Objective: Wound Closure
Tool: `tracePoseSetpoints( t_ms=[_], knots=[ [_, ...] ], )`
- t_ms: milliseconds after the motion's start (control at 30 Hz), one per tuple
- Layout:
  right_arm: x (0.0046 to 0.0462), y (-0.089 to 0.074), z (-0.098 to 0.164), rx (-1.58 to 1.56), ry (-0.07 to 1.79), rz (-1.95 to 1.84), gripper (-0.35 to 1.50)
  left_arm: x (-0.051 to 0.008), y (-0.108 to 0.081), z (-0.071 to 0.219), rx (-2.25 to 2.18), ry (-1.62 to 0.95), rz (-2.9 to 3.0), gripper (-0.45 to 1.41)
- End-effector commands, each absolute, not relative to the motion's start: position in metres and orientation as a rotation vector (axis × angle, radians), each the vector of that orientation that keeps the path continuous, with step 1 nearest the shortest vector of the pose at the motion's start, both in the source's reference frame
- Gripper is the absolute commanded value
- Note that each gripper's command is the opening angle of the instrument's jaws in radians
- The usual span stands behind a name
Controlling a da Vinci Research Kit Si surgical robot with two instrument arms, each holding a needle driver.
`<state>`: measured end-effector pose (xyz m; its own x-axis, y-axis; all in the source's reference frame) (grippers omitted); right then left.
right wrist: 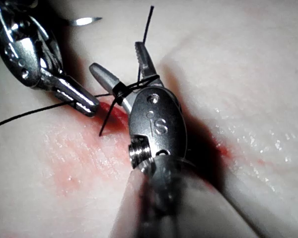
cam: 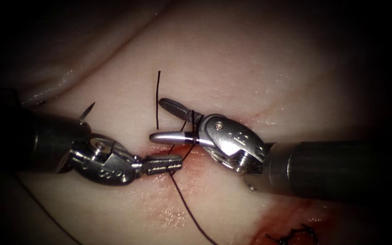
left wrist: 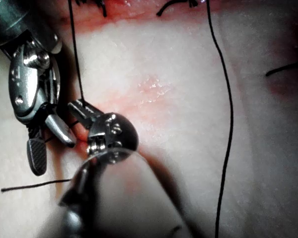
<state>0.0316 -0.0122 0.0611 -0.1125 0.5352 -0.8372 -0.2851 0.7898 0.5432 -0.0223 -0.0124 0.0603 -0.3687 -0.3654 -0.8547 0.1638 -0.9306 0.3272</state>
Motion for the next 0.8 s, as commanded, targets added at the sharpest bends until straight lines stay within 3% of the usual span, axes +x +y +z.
tracePoseSetpoints(
  t_ms=[33,800],
  knots=[
    [0.0323,-0.0126,0.0620,0.210,1.525,0.712,0.89,-0.0227,-0.0129,0.0609,1.536,-0.268,-2.348,-0.45],
    [0.0325,-0.0108,0.0641,0.210,1.484,0.798,0.78,-0.0223,-0.0094,0.0594,1.553,-0.265,-2.379,-0.45]
  ],
)
